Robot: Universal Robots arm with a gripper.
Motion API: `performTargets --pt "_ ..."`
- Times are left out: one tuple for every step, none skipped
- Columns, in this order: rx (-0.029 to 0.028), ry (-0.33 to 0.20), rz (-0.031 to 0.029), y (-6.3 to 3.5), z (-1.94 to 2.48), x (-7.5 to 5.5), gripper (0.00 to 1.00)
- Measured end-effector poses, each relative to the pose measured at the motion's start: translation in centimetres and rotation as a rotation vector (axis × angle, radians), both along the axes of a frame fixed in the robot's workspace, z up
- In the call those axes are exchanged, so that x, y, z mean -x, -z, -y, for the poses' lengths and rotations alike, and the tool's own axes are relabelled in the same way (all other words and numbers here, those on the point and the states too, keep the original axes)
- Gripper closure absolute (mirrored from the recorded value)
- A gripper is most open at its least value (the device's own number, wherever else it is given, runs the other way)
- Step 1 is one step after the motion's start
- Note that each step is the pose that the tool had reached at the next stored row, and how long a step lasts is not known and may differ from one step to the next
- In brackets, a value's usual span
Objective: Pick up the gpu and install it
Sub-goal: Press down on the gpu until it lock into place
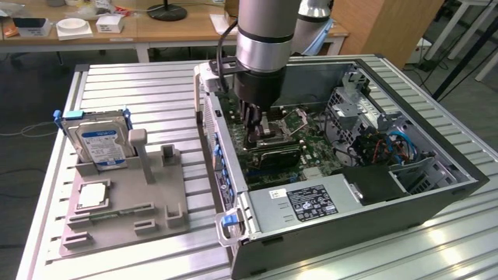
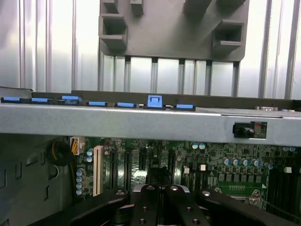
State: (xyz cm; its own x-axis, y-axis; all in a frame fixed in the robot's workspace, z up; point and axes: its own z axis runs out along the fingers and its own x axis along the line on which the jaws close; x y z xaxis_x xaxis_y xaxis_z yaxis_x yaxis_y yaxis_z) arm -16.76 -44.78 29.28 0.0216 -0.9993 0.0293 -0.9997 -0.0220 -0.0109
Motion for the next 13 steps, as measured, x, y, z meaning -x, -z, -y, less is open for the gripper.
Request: performTargets --pt "-0.0003 0.000 -0.0049 -0.10 0.00 0.04 0.89" --pt "-0.0009 0.000 -0.0099 -0.17 0.00 0.07 0.89" --pt "-0.0013 0.000 -0.0146 -0.24 0.00 0.09 0.89" --pt "-0.0020 0.000 -0.0183 -0.28 0.00 0.12 0.89" --pt "-0.0025 0.000 -0.0212 -0.31 0.00 0.15 0.89" --pt "-0.0030 0.000 -0.0241 -0.34 0.00 0.18 0.89" --pt "-0.0037 0.000 -0.0269 -0.38 0.00 0.20 0.89" --pt "-0.0041 0.000 -0.0299 -0.42 0.00 0.23 0.89" --pt "-0.0047 0.000 -0.0325 -0.45 0.00 0.26 0.89" --pt "-0.0051 0.000 -0.0341 -0.47 0.00 0.32 0.89" --pt "-0.0055 0.000 -0.0353 -0.49 -0.01 0.37 0.89" --pt "-0.0059 0.000 -0.0362 -0.50 -0.01 0.42 0.89" --pt "-0.0066 0.000 -0.0368 -0.50 -0.01 0.48 0.89"
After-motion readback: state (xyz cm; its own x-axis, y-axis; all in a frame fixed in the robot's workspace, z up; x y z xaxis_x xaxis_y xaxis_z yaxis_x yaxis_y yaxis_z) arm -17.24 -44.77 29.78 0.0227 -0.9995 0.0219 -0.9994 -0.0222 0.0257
